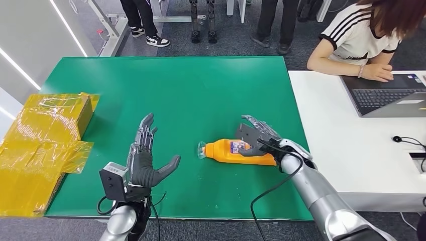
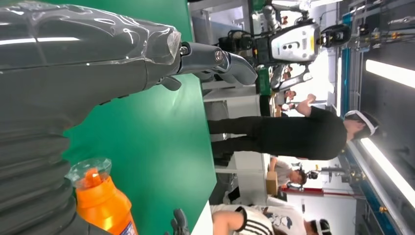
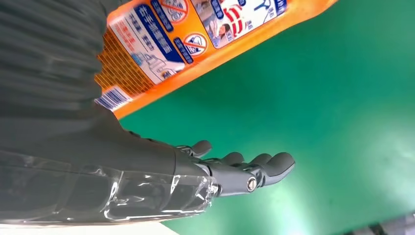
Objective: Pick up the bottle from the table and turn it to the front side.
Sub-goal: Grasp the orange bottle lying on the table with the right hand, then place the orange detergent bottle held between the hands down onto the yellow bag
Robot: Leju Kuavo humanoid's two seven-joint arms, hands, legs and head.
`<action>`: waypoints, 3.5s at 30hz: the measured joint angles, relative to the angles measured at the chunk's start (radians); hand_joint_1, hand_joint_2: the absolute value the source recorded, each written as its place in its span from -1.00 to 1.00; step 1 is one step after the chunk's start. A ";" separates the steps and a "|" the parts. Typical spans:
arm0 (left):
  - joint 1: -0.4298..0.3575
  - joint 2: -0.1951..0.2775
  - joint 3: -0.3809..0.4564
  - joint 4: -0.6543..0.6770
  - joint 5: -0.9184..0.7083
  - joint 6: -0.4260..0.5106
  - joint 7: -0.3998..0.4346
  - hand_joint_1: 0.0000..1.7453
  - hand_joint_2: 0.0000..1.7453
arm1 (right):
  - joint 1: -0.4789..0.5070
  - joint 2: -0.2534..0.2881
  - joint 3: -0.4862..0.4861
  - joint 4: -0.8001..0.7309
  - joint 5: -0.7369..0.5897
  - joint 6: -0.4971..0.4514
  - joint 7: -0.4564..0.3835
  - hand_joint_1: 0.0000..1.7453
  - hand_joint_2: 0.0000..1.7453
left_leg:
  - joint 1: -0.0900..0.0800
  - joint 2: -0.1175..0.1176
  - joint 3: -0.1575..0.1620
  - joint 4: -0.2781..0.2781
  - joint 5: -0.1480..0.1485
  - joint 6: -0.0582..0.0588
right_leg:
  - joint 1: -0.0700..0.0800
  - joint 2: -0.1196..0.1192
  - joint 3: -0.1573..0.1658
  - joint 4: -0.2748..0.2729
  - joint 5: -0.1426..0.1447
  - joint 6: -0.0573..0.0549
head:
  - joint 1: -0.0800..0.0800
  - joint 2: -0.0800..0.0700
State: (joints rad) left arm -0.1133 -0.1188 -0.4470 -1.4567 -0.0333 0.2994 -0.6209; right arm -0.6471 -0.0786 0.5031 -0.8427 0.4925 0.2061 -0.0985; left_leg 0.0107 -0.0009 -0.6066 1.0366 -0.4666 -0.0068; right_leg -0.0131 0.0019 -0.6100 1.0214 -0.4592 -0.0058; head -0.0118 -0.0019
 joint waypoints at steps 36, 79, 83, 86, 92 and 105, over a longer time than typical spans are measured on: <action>-0.066 0.001 0.013 0.061 0.175 -0.130 0.096 -1.00 1.00 | -0.372 -0.106 0.686 0.197 0.059 0.304 0.105 0.82 1.00 | 0.000 0.000 0.000 0.000 0.000 0.000 | 0.000 0.001 0.000 0.000 0.000 0.000 | 0.000 0.000; 0.030 0.001 0.084 0.027 0.090 -0.065 0.029 -1.00 1.00 | 0.218 -0.117 0.153 -0.161 -0.461 -0.213 -0.324 1.00 1.00 | 0.001 -0.012 0.013 -0.001 -0.003 0.001 | 0.001 -0.012 0.017 -0.002 -0.007 0.000 | 0.000 0.000; 0.046 0.009 0.102 0.009 0.066 -0.066 0.024 -1.00 1.00 | 0.378 -0.101 -0.039 -0.363 -0.469 -0.244 -0.347 1.00 1.00 | 0.000 -0.012 0.010 -0.002 -0.004 0.001 | 0.001 -0.012 0.014 -0.002 -0.008 0.000 | 0.000 0.000; 0.047 0.009 0.109 0.000 0.052 -0.084 0.028 -1.00 1.00 | 0.447 -0.084 -0.135 -0.465 -0.441 -0.231 -0.335 1.00 1.00 | 0.000 -0.012 0.009 -0.002 -0.005 0.001 | 0.000 -0.011 0.013 -0.002 -0.008 0.000 | 0.000 0.000; 0.047 0.008 0.112 -0.011 0.044 -0.100 0.037 -1.00 1.00 | 0.529 -0.054 -0.234 -0.585 -0.413 -0.222 -0.327 1.00 1.00 | 0.000 -0.011 0.009 -0.002 -0.005 0.001 | 0.000 -0.010 0.013 -0.002 -0.008 0.000 | 0.000 0.000; -0.213 -0.017 0.018 0.095 0.104 -0.336 0.151 -1.00 1.00 | 0.266 0.106 -0.154 -0.308 -0.417 -0.187 -0.377 1.00 1.00 | 0.000 -0.006 0.009 -0.001 0.000 0.000 | 0.000 -0.006 0.011 0.000 -0.003 -0.001 | 0.000 0.000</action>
State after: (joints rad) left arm -0.3260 -0.1360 -0.4291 -1.3619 0.0707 -0.0371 -0.4698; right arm -0.3816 0.0275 0.3496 -1.1509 0.0754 0.0187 -0.4754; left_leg 0.0110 -0.0071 -0.5972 1.0352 -0.4663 -0.0072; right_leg -0.0126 -0.0042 -0.5988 1.0212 -0.4621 -0.0073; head -0.0117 -0.0019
